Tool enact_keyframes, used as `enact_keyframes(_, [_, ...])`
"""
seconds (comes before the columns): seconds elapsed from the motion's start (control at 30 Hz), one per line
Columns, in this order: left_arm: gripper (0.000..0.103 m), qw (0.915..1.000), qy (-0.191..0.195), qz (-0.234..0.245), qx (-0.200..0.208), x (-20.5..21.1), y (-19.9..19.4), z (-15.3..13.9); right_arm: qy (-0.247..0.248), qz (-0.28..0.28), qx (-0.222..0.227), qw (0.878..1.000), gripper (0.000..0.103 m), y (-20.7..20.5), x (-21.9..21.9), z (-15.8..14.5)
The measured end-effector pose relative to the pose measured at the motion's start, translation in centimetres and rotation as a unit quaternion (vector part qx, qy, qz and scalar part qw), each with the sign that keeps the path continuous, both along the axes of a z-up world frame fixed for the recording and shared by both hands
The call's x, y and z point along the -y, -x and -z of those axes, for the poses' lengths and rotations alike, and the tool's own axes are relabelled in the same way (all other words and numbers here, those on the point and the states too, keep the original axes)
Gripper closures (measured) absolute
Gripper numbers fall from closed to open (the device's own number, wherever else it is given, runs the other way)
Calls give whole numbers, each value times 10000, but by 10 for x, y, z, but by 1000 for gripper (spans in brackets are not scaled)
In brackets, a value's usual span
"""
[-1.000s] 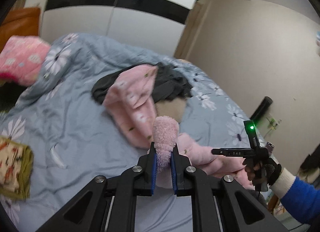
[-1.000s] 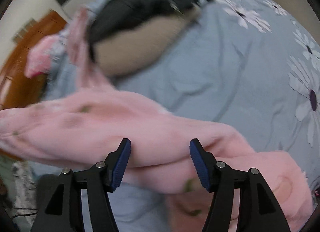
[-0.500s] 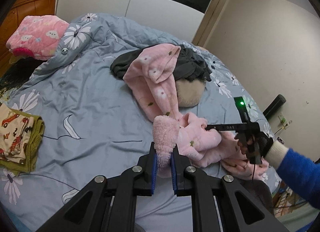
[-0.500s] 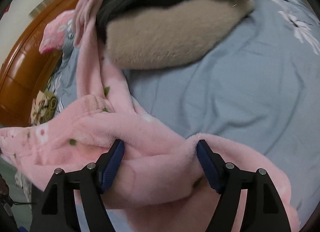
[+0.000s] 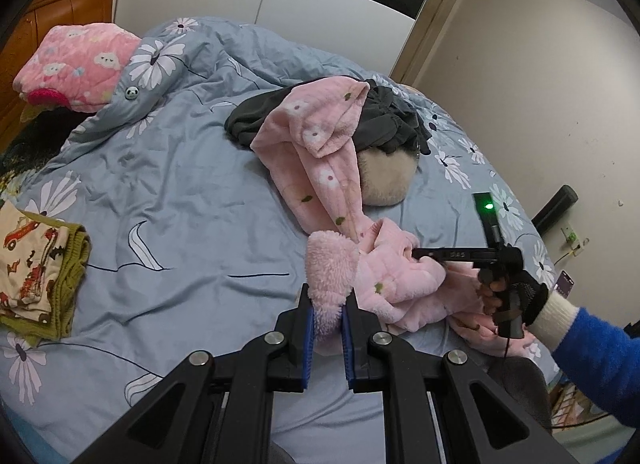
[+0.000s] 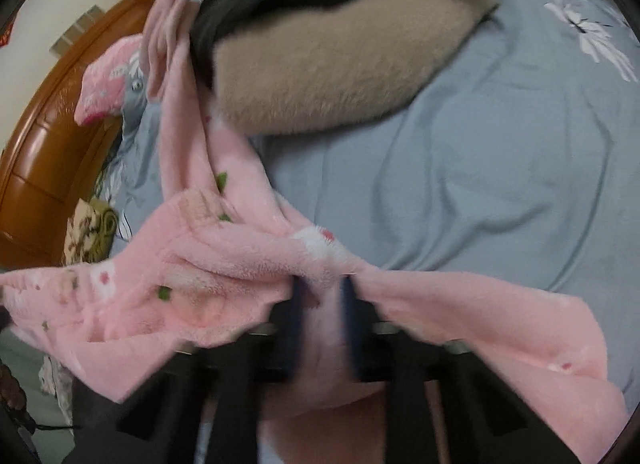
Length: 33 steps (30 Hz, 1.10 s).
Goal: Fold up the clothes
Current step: 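Hold the cuff with the left gripper while the right gripper grasps the garment edge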
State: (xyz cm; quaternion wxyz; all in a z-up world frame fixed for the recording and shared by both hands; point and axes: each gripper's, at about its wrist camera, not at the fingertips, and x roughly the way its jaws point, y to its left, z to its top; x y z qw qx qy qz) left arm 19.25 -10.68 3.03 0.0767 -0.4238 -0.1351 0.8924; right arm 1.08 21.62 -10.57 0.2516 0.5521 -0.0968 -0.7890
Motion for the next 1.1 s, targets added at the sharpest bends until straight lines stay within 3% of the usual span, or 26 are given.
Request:
enact_keyframes(0.2, [90,9999,11,90,-84,-2,33,-10,316,145,-518,9981,103,1,-28,-55])
enact_keyframes(0.33, [90,9995,-44,173,-273,-12,43,-19,158,-141,-608,9979,99,6,-15,-63])
enact_keyframes(0.37, [90,9994,-51,179,-276,-14,43,-20,166,-219,-569,9980,88,8,-12,-60])
enact_keyframes(0.4, [90,9995,-23,176,-257,-14,43,-20,141,-281,-517,9982,70,12,-9,-56])
enact_keyframes(0.7, [90,9999,101,-8,46,1,41,-3,-51,-1135,19,9935,37,30,17,-7])
enact_keyframes(0.9, [90,9994,112,-148,309,8,39,15,-40,-1291,214,9914,40,31,34,16])
enact_keyframes(0.93, [90,9992,105,-168,335,8,39,17,-72,-1242,222,9920,46,29,35,16])
enact_keyframes(1.0, [90,9991,91,-185,362,9,39,19,-155,-1080,181,9939,74,24,32,12])
enact_keyframes(1.07, [90,9991,116,-164,364,8,42,19,-34,-946,77,9955,91,17,24,4])
enact_keyframes(1.1, [90,9991,130,-152,365,7,43,19,81,-897,30,9959,93,13,19,-1])
